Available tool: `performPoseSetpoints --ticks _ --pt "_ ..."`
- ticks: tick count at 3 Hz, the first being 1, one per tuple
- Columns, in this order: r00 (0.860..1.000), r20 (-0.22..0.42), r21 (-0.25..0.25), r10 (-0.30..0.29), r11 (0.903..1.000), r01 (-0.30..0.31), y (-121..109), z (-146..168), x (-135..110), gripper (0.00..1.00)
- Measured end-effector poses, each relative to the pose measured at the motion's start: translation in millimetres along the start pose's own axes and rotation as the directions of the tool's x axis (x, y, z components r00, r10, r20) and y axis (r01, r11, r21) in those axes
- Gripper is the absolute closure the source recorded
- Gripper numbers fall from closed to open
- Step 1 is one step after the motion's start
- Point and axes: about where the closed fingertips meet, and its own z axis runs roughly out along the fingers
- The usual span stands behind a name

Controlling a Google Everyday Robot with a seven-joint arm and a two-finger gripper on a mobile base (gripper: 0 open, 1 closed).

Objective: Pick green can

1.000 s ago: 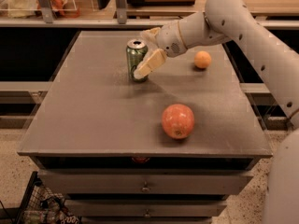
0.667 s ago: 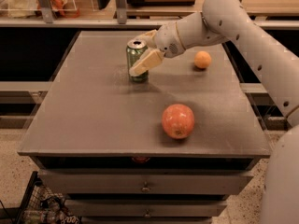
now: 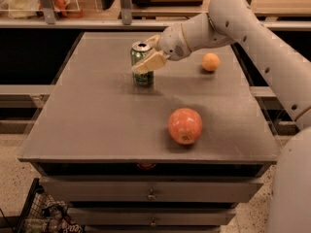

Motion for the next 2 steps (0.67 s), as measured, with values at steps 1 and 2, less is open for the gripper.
performPoseSetpoints --ticks 1,2 --pt "1.0 -0.01 0.013 -0.017 0.9998 0.017 -3.0 -9.4 -5.4 0.98" --pt "0.998 -0.034 0.041 -0.057 0.9975 0.058 -8.3 -27.3 -18.4 1.0"
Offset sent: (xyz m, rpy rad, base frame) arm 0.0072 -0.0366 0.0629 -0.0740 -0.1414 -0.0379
